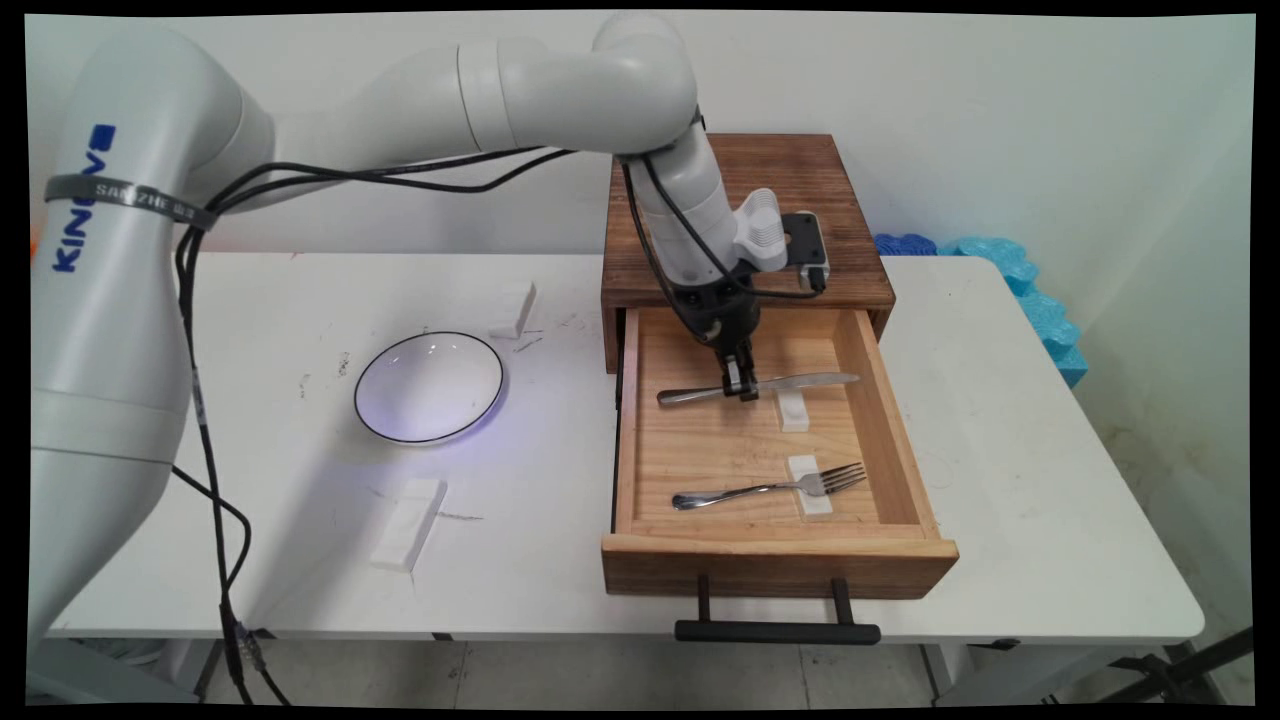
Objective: Place the picked object into the drawer
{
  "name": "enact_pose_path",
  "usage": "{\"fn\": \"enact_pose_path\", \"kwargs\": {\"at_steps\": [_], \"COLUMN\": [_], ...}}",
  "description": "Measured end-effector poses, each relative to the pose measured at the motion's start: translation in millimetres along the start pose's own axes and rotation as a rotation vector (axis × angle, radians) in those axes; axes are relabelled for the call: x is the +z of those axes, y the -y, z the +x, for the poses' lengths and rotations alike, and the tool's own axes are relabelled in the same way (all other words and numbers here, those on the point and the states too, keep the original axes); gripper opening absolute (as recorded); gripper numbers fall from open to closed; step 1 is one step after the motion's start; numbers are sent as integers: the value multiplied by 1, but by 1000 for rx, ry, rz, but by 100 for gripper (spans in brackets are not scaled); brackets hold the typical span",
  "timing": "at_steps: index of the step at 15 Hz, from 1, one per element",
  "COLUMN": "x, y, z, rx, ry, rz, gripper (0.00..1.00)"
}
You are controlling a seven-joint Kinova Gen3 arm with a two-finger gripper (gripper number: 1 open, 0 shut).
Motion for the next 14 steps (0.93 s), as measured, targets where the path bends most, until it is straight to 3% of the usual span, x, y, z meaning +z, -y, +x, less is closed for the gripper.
{"fn": "enact_pose_path", "kwargs": {"at_steps": [10,11,14], "x": [19,20,23], "y": [2,2,2], "z": [-2,-2,-3], "rx": [-9,-10,-11], "ry": [-7,-8,-11], "rz": [-8,-8,-10], "gripper": [0,100,100]}}
